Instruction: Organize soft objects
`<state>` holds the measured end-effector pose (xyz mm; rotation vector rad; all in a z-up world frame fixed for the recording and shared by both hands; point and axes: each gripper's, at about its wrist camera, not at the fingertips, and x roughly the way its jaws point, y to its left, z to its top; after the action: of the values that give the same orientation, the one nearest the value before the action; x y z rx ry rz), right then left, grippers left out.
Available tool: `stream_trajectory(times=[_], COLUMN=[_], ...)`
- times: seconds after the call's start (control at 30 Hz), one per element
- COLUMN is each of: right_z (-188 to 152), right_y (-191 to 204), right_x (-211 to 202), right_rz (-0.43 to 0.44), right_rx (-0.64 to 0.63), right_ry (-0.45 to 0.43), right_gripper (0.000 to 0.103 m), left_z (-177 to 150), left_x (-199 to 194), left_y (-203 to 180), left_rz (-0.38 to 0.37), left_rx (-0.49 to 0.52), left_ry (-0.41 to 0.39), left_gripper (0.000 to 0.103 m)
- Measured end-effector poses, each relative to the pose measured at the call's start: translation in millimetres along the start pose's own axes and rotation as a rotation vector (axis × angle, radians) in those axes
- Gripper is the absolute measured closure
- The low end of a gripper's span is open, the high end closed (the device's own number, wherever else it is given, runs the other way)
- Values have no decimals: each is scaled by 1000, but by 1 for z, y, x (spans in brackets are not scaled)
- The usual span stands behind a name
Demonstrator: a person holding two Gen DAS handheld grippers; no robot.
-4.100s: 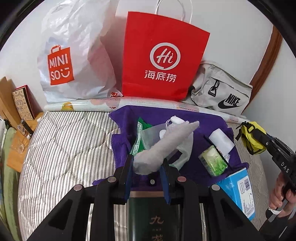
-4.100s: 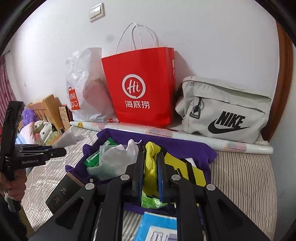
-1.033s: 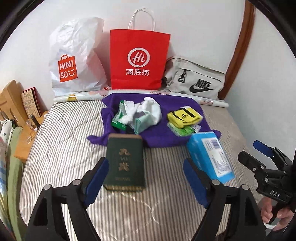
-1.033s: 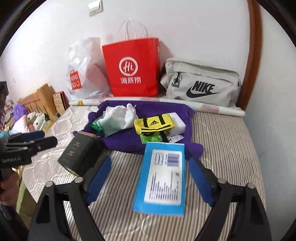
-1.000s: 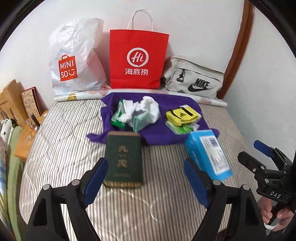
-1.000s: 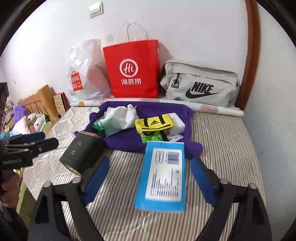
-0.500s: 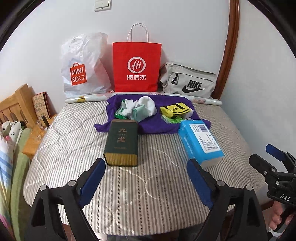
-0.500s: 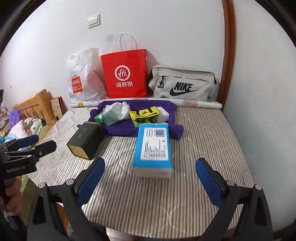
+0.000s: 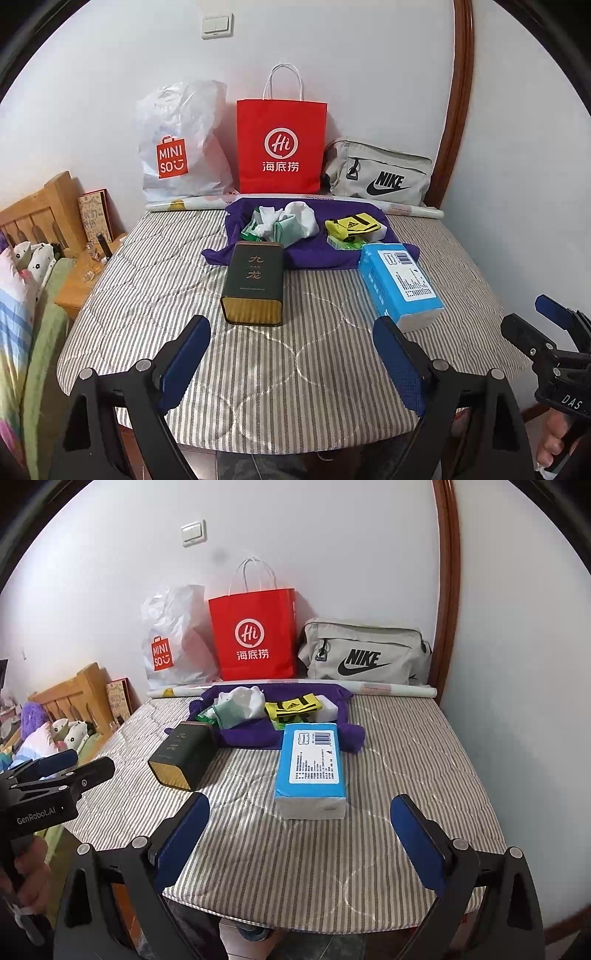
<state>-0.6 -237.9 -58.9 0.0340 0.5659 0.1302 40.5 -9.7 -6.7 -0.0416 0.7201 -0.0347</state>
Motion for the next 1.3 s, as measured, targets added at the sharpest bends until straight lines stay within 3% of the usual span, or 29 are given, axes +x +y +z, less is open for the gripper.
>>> stream_trajectory(times=[1.3], right_z=[-2], right_y=[8], right_x=[-7], right_rz=[1], right_rx=[-21], right_ry=[-7], right_gripper=[6], left_z=[-2], left_x=[-4], left_y=[-3], left_rz=[7], left_rx=[-4], left_ry=[4], left_gripper=[14])
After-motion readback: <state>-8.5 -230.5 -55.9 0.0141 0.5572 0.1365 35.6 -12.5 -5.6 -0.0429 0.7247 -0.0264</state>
